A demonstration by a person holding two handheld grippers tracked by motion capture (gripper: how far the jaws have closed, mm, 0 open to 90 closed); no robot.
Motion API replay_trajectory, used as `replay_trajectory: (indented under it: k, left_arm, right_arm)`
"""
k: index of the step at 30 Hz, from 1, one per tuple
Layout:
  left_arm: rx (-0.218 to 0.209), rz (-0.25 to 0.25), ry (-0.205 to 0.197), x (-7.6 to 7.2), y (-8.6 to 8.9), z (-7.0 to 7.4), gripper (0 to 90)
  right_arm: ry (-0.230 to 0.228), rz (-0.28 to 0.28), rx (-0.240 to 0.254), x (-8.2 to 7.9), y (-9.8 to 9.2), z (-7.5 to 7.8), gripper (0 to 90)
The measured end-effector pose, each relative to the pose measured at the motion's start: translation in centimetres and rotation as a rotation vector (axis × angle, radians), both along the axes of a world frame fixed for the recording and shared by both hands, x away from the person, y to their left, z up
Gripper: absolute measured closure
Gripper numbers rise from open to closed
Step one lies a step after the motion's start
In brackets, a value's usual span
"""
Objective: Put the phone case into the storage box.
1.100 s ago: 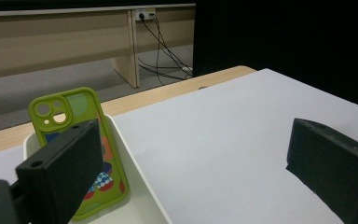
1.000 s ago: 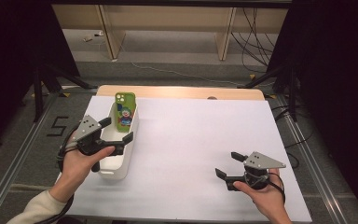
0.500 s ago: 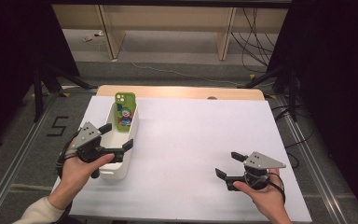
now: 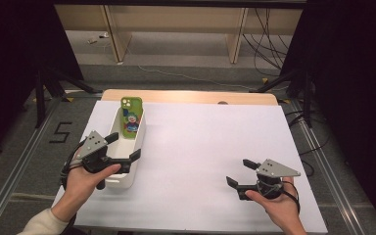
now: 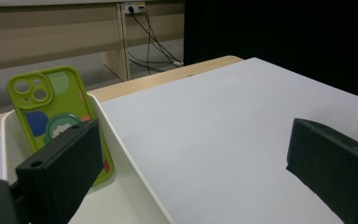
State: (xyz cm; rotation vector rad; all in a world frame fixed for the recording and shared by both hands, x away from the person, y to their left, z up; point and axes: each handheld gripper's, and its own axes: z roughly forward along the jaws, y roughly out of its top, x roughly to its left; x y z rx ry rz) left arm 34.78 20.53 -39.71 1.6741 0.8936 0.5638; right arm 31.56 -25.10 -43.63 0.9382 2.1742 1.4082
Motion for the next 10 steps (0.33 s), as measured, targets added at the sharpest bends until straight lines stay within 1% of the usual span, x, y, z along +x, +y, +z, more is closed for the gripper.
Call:
replay_trajectory:
  k: [10]
  left_arm:
    - [-0.002,-0.001,0.005,0.16,0.03,-0.16,3.3]
  right_arm:
    - [-0.002,-0.002,0.001,-0.02,-0.13,0.1,16.1]
